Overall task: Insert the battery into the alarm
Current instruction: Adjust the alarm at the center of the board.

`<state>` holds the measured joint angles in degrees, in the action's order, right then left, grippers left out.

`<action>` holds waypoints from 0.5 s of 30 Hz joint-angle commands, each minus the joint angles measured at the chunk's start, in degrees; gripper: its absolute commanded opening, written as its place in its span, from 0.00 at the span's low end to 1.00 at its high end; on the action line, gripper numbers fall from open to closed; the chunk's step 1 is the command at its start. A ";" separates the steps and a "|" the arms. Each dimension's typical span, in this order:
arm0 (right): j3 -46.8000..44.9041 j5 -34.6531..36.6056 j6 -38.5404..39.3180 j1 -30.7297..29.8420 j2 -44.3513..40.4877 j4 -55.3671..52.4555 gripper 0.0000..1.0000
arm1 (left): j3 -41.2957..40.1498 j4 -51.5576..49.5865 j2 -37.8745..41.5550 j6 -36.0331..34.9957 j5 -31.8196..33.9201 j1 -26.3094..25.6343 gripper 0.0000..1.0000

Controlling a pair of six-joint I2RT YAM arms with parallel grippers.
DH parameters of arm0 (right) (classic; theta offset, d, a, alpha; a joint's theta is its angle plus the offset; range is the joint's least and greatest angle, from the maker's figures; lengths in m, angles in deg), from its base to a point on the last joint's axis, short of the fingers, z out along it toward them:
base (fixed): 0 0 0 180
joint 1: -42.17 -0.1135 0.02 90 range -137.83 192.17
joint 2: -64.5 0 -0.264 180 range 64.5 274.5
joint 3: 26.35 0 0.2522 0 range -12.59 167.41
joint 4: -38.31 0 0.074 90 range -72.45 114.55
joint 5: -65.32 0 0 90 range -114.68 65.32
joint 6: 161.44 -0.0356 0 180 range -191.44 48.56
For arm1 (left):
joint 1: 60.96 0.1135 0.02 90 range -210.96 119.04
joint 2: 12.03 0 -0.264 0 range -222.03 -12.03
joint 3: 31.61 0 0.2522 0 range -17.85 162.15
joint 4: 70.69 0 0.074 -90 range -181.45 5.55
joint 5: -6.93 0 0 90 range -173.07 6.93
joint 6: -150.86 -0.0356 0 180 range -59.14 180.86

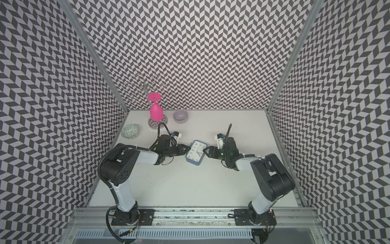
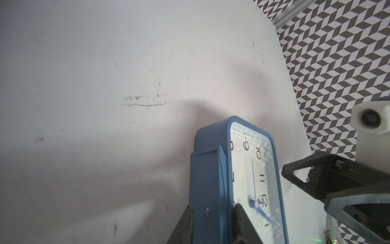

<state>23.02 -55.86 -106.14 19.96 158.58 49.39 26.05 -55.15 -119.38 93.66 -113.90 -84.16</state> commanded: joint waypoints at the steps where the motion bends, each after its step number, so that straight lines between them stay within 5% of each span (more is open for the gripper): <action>1: -0.15 -2.12 -3.14 0.07 1.66 5.24 0.63 | -3.52 -4.79 -2.00 1.04 1.60 1.72 0.28; 15: 0.33 -7.22 -8.13 -0.11 6.66 11.71 0.63 | -6.55 1.55 -4.69 8.19 -3.74 4.76 0.20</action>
<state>23.02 -61.15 -112.13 19.96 163.91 55.93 22.38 -46.72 -120.51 99.47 -119.30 -80.78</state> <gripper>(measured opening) 0.633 0.201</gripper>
